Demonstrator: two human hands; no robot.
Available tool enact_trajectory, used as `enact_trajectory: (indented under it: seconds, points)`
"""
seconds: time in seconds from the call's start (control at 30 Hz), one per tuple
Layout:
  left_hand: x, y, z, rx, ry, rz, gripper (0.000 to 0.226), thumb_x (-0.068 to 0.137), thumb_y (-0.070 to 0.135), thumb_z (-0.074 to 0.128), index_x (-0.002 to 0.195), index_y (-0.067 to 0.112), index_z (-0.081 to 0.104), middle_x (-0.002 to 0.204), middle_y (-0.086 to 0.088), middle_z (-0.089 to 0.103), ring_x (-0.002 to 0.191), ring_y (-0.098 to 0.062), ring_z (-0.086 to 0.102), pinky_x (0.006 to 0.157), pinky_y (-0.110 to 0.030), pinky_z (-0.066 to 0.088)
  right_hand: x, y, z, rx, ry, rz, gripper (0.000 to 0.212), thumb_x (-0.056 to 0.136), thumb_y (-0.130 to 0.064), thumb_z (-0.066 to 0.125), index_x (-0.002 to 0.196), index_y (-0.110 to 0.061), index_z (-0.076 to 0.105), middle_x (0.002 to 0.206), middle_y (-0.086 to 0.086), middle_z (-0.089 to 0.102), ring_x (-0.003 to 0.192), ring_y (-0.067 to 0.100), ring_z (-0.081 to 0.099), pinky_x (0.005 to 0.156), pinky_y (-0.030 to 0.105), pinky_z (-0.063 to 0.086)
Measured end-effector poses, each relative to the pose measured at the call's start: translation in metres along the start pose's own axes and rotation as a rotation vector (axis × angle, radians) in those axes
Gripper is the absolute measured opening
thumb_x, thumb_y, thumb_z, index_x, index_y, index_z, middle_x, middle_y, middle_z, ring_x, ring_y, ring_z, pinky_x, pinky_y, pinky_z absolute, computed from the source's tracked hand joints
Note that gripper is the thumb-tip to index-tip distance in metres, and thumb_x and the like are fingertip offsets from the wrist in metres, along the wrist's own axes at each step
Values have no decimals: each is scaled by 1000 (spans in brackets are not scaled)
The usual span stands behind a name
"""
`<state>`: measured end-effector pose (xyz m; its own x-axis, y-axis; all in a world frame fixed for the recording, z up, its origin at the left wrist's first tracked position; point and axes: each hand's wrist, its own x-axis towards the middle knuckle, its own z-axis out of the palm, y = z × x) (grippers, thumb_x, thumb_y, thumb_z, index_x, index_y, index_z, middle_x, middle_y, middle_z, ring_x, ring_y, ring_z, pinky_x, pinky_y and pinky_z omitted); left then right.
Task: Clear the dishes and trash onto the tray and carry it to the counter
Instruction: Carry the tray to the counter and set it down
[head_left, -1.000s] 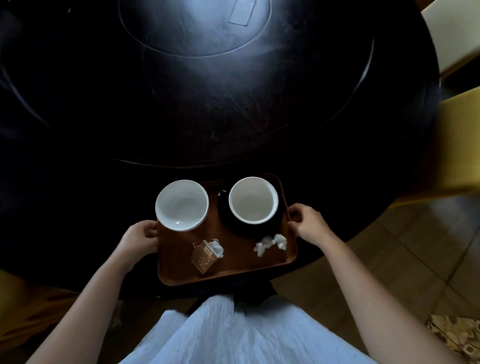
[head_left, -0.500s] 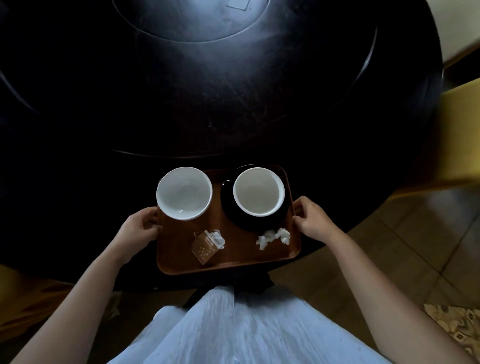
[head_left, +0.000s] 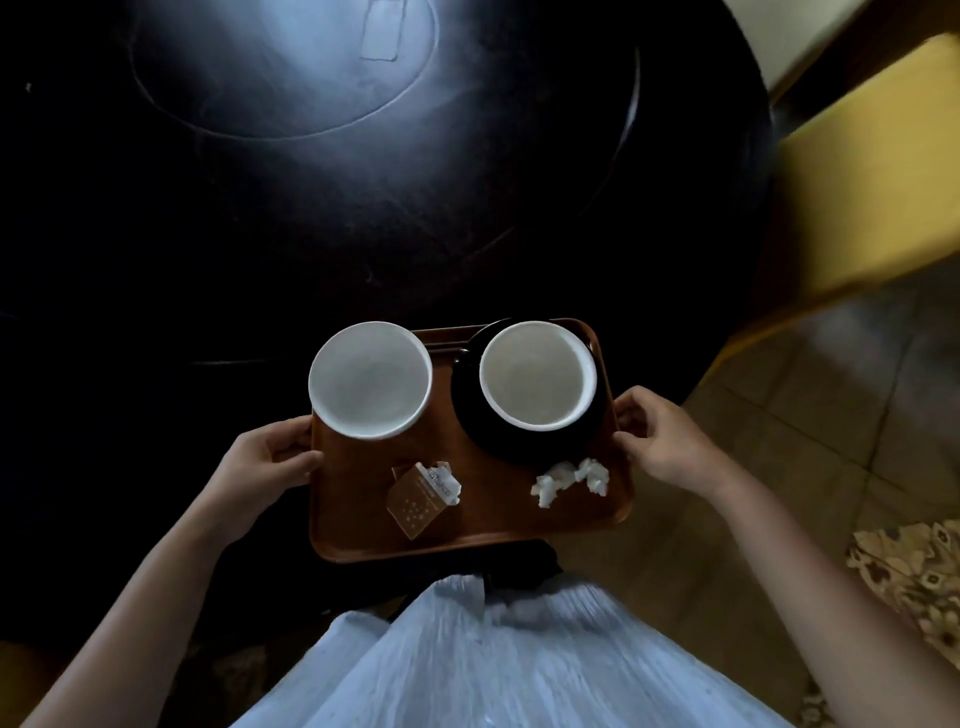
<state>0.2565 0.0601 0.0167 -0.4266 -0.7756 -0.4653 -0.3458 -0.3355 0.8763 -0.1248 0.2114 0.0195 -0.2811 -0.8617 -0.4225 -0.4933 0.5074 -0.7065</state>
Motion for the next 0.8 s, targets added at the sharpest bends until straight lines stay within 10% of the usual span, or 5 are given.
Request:
enact_trajectory:
  seconds: [0.67,0.8]
  points:
    - [11,81,164,210,-554,150,37,72,4,59,108,11,64,91,-1,76,81,-11,70,69,-20,56,-211,92,-50,233,467,219,22,82,-4,62,80,-22,50,76,-6,62,72,10,60,59,17,47]
    - [-3,86,229,284,-662,185,37,76,-4,57,111,10,62,89,3,76,80,-9,69,69,-19,56,-271,130,-54,301,565,284,19,84,-6,62,80,-20,50,77,0,62,78,19,61,68,34,48]
